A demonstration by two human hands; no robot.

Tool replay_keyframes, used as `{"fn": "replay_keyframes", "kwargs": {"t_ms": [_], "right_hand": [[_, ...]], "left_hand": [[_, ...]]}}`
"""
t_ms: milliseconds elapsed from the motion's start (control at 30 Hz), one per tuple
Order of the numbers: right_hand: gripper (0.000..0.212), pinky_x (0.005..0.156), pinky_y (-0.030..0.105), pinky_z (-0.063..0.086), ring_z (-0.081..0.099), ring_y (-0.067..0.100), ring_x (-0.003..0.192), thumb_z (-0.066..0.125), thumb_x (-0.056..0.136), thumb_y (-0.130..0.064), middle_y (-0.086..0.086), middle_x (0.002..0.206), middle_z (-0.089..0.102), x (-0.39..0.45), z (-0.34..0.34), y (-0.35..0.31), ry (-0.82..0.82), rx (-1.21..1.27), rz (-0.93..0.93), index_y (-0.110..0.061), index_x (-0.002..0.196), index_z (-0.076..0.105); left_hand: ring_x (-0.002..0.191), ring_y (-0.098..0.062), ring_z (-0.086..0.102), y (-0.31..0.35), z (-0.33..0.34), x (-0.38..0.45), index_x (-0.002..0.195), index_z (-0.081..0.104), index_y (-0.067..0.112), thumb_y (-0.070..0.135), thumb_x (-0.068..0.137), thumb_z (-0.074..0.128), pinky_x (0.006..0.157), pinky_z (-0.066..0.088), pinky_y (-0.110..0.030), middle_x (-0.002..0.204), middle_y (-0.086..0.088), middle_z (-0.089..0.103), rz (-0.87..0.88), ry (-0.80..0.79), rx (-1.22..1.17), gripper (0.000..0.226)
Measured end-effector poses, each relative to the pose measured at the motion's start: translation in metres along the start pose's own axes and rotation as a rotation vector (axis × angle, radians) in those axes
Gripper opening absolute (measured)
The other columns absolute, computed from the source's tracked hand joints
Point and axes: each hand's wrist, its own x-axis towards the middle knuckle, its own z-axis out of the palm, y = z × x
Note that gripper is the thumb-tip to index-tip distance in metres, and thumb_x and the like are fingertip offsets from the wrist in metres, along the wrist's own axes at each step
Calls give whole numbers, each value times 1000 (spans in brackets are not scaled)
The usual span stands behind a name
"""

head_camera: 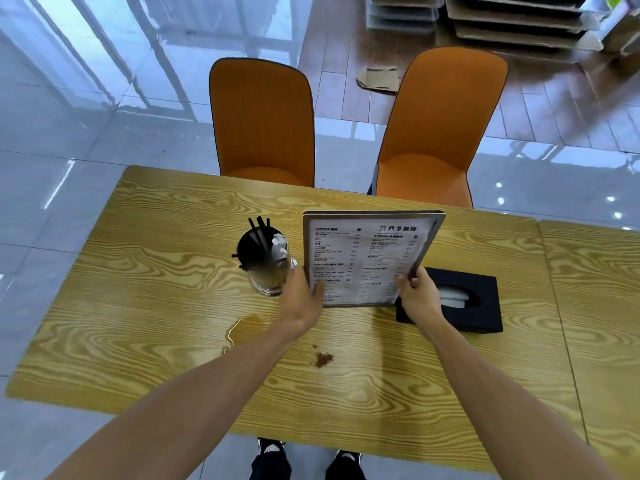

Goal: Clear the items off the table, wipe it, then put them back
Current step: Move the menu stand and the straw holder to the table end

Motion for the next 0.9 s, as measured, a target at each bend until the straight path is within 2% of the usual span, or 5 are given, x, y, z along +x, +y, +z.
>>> {"fn": "replay_keyframes", "kwargs": {"t_ms": [100,200,500,833,900], "right_hand": [[10,58,25,47,57,5,79,48,107,-23,-8,97,62,0,-12,5,-4,-21,-6,-22,116,50],[13,59,27,47,58,9,81,47,107,-24,-6,98,62,-1,-22,12,-8,-67,-30,-16,116,51],[12,86,49,57,65,21,99,51,105,-25,-6,108,68,-7,-58,43,-32,-135,-111,-21,115,57],[8,73,46,60,70,21,86,55,104,-25,-4,107,72,-10,-86,-9,-79,-169,-342,-28,110,59],[15,75,48,61,71,21,90,55,104,-25,-5,110,72,-11,-89,-31,-92,-134,-394,-30,117,58]], "left_hand": [[89,-25,62,2,3,-5,103,60,11,26,102,56,67,42,-31,99,-2,61,11,-10,28,15],[84,-17,57,6,7,-11,109,66,8,22,103,56,68,41,-27,98,1,64,50,-23,36,19],[104,-20,68,18,21,-30,120,67,10,21,103,56,75,49,-24,117,-1,73,88,-89,44,23],[97,-20,68,55,-21,-43,118,65,15,34,103,54,79,56,-36,113,3,73,76,16,63,27],[99,-17,67,66,-36,-44,121,64,15,32,103,54,75,56,-24,114,7,70,101,45,17,27]]}}
